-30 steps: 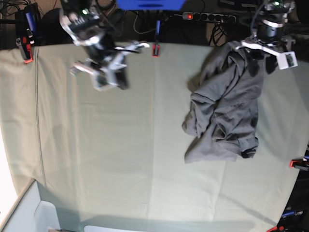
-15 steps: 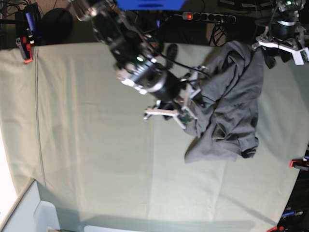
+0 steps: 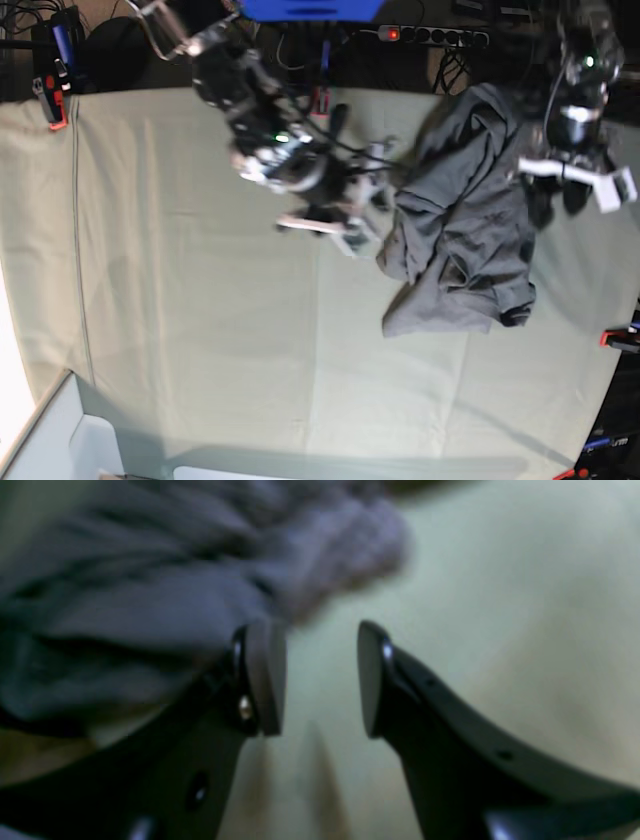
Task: Layout the t-shirt on the table in an organized manner, then fold the t-shirt properly
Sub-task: 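Move both grippers down onto the crumpled grey t-shirt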
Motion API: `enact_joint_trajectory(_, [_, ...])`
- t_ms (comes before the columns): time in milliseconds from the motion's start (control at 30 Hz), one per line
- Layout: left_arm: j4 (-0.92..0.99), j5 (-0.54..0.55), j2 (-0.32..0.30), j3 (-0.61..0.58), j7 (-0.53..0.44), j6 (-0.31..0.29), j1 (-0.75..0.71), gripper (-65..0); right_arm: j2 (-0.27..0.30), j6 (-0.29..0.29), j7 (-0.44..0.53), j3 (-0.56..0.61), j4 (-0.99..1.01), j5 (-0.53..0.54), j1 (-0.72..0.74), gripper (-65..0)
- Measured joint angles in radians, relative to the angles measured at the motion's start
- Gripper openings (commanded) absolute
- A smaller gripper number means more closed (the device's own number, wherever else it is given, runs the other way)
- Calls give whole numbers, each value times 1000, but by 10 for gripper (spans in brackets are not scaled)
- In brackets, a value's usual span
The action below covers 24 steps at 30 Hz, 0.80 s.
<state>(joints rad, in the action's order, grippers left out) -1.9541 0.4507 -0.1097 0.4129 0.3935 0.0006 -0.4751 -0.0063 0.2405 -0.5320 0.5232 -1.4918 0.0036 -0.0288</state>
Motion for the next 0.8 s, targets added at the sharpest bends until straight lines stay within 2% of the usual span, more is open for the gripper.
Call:
enact_joint_trajectory(100, [35, -6, -3, -62, -8, 13, 93, -330, 51, 0, 2, -34, -29, 2, -56, -405])
enact_joint_trajectory(167, [91, -33, -6, -114, 3, 2, 162, -330, 72, 1, -3, -50, -29, 3, -78, -405])
enact_joint_trajectory(233, [144, -120, 3, -152, 3, 0, 221, -330, 87, 1, 0, -75, -38, 3, -97, -405])
enact_joint_trajectory(333, [254, -243, 22, -190, -10, 61, 289, -330, 95, 0, 6, -126, -55, 2, -129, -405])
enact_joint_trajectory(400, [340, -293, 46, -212, 7, 73, 327, -330, 95, 1, 3, -160, -56, 2, -154, -405])
enact_joint_trajectory(467, [409, -320, 63, -222, 13, 51, 365, -330, 97, 1, -4, -182, -55, 2, -166, -405])
enact_joint_trajectory(533, [482, -349, 86, -221, -8, 58, 415, -330, 98, 1, 1, -203, -56, 3, -166, -405])
enact_joint_trajectory(800, [706, -356, 93, -218, -5, 60, 525, -330, 106, 1, -1, -209, -59, 2, -196, -406])
